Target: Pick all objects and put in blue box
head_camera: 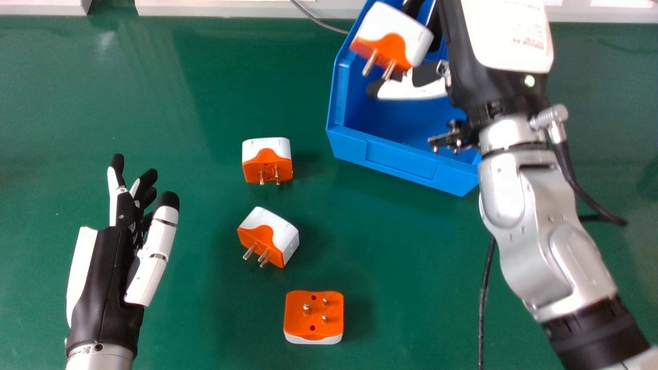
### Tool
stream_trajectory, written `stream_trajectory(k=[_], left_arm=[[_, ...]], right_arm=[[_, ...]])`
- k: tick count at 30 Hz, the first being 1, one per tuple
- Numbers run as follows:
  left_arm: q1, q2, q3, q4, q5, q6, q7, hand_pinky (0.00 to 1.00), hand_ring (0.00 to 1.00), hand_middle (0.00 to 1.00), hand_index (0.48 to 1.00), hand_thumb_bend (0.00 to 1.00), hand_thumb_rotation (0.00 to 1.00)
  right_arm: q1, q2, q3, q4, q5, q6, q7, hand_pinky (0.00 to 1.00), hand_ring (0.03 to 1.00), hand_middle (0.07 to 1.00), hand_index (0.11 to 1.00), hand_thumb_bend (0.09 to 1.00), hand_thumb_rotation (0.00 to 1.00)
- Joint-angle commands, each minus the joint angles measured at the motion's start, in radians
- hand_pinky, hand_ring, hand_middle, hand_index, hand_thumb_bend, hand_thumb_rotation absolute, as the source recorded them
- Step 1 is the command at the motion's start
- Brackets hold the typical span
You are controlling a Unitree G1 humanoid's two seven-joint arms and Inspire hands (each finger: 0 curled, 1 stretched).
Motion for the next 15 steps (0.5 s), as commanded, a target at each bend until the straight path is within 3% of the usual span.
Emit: stream_trajectory(k=[1,9,15], left_arm=[[0.007,0.004,0.007,-0.024,-0.007,-0.005,0.001,0.93,0.96,0.97,0.986,0.29,0.87],[0.015,-0.003,0.010,-0.028,-0.021,-0.003,0.000,0.94,0.97,0.97,0.986,0.29,0.89],[0.030,-0.007,0.007,-0.047,-0.032,0.003,-0.002,0.94,0.97,0.97,0.986,0.29,0.89]], right_arm=[[-0.074,-0.007,-0.018,0.026,0.000,0.010,-0.035,0.01,0.057,0.112,0.159,0.446,0.06],[-0.178,-0.002,-0.013,0.184,0.010,0.040,-0.101,0.02,0.062,0.122,0.172,0.473,0.04],[-0.250,0.018,0.010,0.319,0.021,0.064,-0.127,0.03,0.071,0.143,0.207,0.476,0.04]])
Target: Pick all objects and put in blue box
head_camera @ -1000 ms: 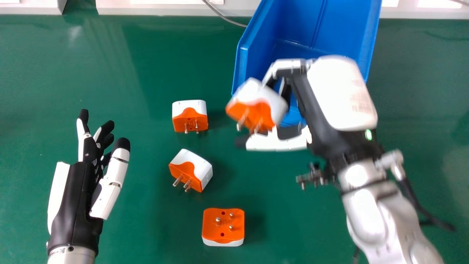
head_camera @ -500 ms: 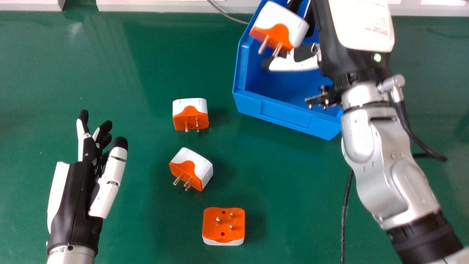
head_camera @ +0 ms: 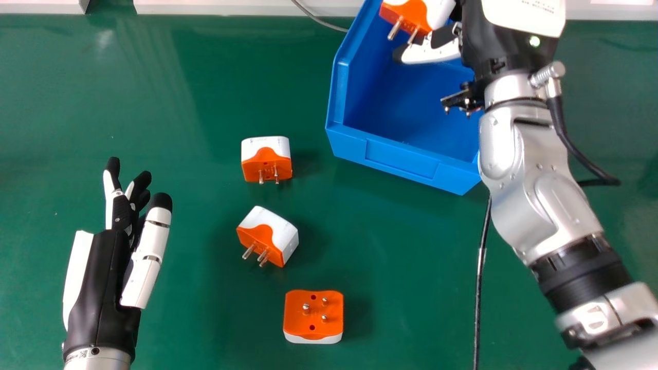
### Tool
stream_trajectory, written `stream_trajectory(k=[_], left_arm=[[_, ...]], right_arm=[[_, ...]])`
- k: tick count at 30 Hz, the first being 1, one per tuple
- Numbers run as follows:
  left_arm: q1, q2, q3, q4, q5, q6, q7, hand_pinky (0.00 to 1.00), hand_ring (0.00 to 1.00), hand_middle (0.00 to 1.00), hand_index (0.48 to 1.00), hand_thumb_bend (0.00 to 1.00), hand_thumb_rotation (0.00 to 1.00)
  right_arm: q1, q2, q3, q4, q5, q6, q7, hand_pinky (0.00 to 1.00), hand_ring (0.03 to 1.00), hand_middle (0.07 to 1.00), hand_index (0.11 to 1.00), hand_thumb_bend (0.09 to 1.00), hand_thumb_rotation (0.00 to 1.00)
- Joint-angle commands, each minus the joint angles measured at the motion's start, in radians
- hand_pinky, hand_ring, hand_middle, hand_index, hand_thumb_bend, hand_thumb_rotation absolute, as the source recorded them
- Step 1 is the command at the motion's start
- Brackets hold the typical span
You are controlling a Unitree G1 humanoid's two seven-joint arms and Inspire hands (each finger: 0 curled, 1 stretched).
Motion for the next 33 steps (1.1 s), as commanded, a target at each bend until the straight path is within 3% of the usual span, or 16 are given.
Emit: stream_trajectory(k=[1,5,9,18,23,30,33], left_arm=[[0.012,-0.001,0.003,-0.030,-0.004,-0.004,0.001,0.94,0.97,0.97,0.986,0.29,0.89],[0.020,-0.003,0.000,-0.042,-0.003,0.000,0.002,0.94,0.97,0.97,0.987,0.30,0.89],[0.023,-0.004,-0.003,-0.047,0.002,0.001,0.005,0.95,0.97,0.97,0.988,0.31,0.89],[0.031,-0.003,-0.007,-0.064,0.007,0.009,0.005,0.94,0.97,0.97,0.986,0.32,0.89],[0.030,-0.002,-0.008,-0.058,0.008,0.008,0.006,0.94,0.97,0.97,0.985,0.32,0.89],[0.033,-0.002,-0.012,-0.063,0.014,0.006,0.009,0.94,0.97,0.97,0.983,0.32,0.88],[0.032,-0.002,-0.012,-0.060,0.015,0.005,0.009,0.94,0.97,0.97,0.983,0.32,0.88]], right_arm=[[-0.074,0.004,0.011,0.043,0.000,0.015,-0.030,0.03,0.071,0.143,0.207,0.476,0.04],[-0.109,0.008,0.031,0.118,0.006,0.029,-0.033,0.03,0.080,0.164,0.244,0.479,0.05],[-0.146,0.023,0.065,0.210,0.010,0.064,-0.027,0.06,0.124,0.246,0.396,0.497,0.10],[-0.189,0.030,0.115,0.366,0.048,0.031,0.000,0.07,0.128,0.241,0.457,0.500,0.12],[-0.213,0.038,0.136,0.405,0.057,0.056,0.013,0.07,0.134,0.243,0.466,0.500,0.13],[-0.222,0.044,0.141,0.438,0.074,0.039,-0.041,0.14,0.208,0.306,0.476,0.500,0.13],[-0.215,0.047,0.139,0.431,0.084,0.039,-0.047,0.27,0.331,0.412,0.465,0.508,0.07]])
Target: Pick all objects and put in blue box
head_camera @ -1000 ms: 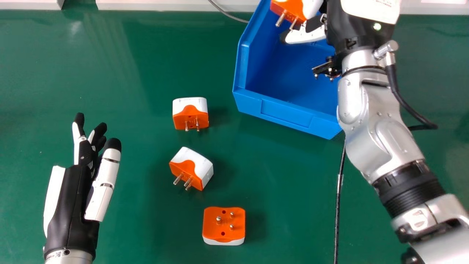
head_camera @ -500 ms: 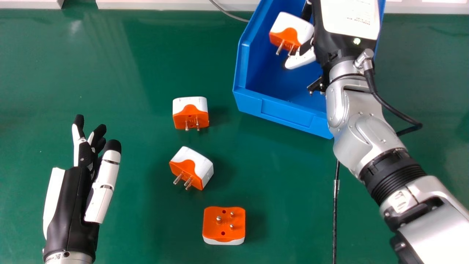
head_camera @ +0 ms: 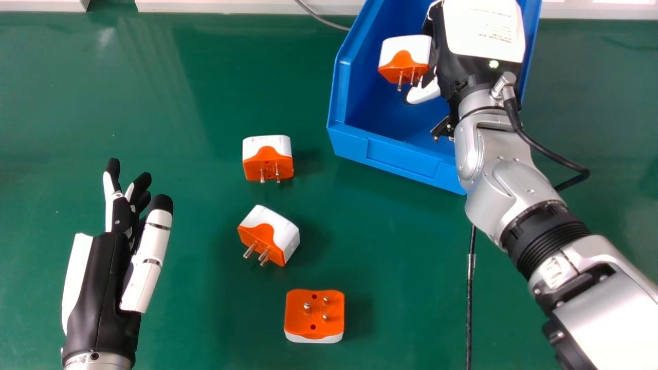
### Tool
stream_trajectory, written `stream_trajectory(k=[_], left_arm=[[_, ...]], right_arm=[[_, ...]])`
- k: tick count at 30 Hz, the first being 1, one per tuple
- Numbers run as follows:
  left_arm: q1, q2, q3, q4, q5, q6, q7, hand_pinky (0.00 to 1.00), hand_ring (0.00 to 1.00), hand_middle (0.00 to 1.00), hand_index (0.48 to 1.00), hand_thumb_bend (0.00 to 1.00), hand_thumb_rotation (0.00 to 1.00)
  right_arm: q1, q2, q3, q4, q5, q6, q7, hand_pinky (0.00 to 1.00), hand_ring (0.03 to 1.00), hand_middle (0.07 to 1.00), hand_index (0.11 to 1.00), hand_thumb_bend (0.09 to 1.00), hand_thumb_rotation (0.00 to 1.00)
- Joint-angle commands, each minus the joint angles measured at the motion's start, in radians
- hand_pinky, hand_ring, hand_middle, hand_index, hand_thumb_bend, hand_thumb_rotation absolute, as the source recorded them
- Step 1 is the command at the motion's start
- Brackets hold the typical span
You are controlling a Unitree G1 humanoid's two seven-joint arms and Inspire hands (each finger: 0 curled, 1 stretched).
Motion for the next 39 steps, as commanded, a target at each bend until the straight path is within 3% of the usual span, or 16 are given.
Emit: stream_trajectory(k=[1,2,5,8,10,16,28,32,39], left_arm=[[0.006,0.000,0.000,-0.021,0.008,-0.008,0.005,0.94,0.97,0.97,0.983,0.32,0.88],[0.006,0.000,0.000,-0.021,0.008,-0.008,0.005,0.94,0.97,0.97,0.983,0.32,0.88],[0.006,-0.001,-0.001,-0.018,0.009,-0.010,0.006,0.93,0.97,0.97,0.983,0.32,0.88],[0.004,-0.002,0.000,-0.015,0.008,-0.012,0.007,0.93,0.97,0.97,0.982,0.32,0.88],[0.004,-0.003,-0.001,-0.017,0.007,-0.010,0.007,0.93,0.97,0.97,0.981,0.32,0.87],[0.007,-0.004,-0.001,-0.024,0.004,-0.009,0.005,0.93,0.97,0.97,0.980,0.33,0.87],[0.016,-0.001,0.002,-0.034,0.003,-0.004,0.003,0.92,0.96,0.97,0.977,0.33,0.86],[0.017,0.001,0.005,-0.031,0.000,-0.007,0.001,0.92,0.96,0.96,0.975,0.33,0.86],[0.037,0.001,0.007,-0.057,0.003,-0.001,0.000,0.91,0.96,0.96,0.972,0.34,0.85]], right_arm=[[-0.047,0.002,0.000,-0.016,0.009,-0.007,-0.030,0.30,0.364,0.437,0.464,0.510,0.06],[-0.044,0.002,0.006,-0.021,0.004,0.001,-0.027,0.34,0.414,0.475,0.470,0.508,0.08],[-0.031,-0.001,0.025,-0.046,-0.008,0.039,-0.006,0.57,0.686,0.730,0.706,0.525,0.32],[-0.017,-0.002,0.036,-0.075,-0.006,0.072,0.009,0.77,0.890,0.928,0.898,0.507,0.48],[-0.002,-0.001,0.034,-0.103,0.002,0.086,0.015,0.84,0.951,0.971,0.957,0.510,0.52],[0.049,-0.001,0.024,-0.195,0.019,0.113,0.021,0.97,0.994,0.997,0.995,0.527,0.55],[0.222,-0.020,0.022,-0.457,0.001,0.129,0.028,1.00,1.000,1.000,1.000,0.571,0.47],[0.349,-0.024,0.032,-0.617,-0.022,0.144,0.032,0.99,1.000,1.000,0.998,0.555,0.43],[0.633,-0.061,0.061,-0.953,-0.065,0.123,0.104,0.99,1.000,1.000,1.000,0.525,0.40]])
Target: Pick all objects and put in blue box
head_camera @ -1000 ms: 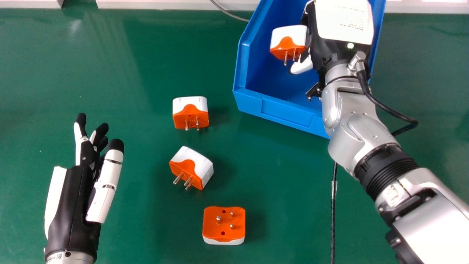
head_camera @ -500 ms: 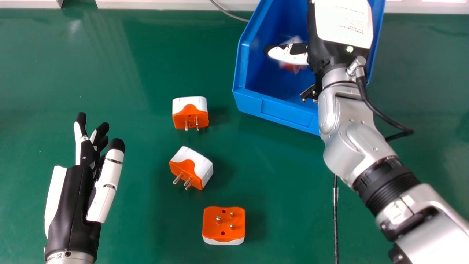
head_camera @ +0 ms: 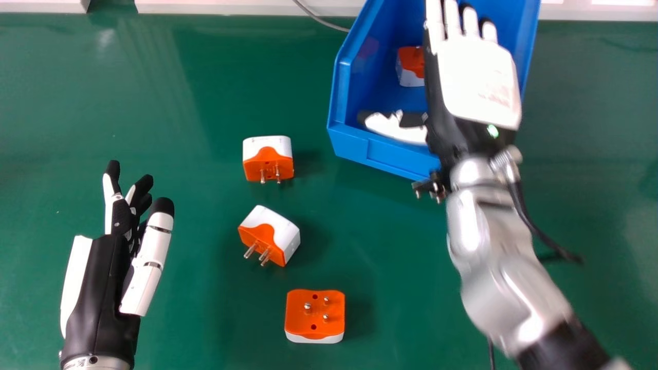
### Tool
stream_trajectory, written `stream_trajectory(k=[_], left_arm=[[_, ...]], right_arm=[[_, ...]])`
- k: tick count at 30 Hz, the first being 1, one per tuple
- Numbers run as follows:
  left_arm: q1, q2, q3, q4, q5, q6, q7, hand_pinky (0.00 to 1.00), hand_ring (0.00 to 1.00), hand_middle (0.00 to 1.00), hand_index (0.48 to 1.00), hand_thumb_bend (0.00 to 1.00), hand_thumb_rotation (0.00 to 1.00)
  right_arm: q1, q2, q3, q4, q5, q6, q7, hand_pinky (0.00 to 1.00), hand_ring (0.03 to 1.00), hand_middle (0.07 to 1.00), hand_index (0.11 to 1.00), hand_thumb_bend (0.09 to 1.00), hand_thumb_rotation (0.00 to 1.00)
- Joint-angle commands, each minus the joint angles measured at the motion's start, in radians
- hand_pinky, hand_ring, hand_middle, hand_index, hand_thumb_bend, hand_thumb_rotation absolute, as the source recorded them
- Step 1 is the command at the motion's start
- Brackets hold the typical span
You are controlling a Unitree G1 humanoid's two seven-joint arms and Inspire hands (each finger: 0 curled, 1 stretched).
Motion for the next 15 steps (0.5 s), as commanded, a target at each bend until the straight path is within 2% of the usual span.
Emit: stream_trajectory(k=[1,6,11,15], left_arm=[[0.008,0.002,0.006,-0.031,0.004,-0.002,0.003,0.91,0.96,0.96,0.972,0.34,0.85],[0.002,0.008,0.009,-0.012,0.013,-0.016,0.006,0.90,0.95,0.96,0.966,0.35,0.84],[0.011,0.004,0.009,-0.020,0.015,-0.019,0.005,0.90,0.95,0.95,0.962,0.36,0.82],[0.017,0.000,0.004,-0.042,0.021,-0.006,0.007,0.89,0.94,0.95,0.959,0.36,0.81]], right_arm=[[0.082,-0.023,0.004,-0.126,-0.025,-0.023,0.021,1.00,1.000,1.000,1.000,0.523,0.40],[0.334,-0.080,0.036,-0.352,-0.057,-0.090,0.078,0.99,1.000,1.000,0.997,0.503,0.39],[0.489,-0.127,0.051,-0.430,-0.077,-0.182,0.093,0.97,0.998,1.000,0.981,0.493,0.42],[0.571,-0.159,0.064,-0.445,-0.071,-0.254,0.123,0.95,0.977,1.000,0.969,0.492,0.45]])
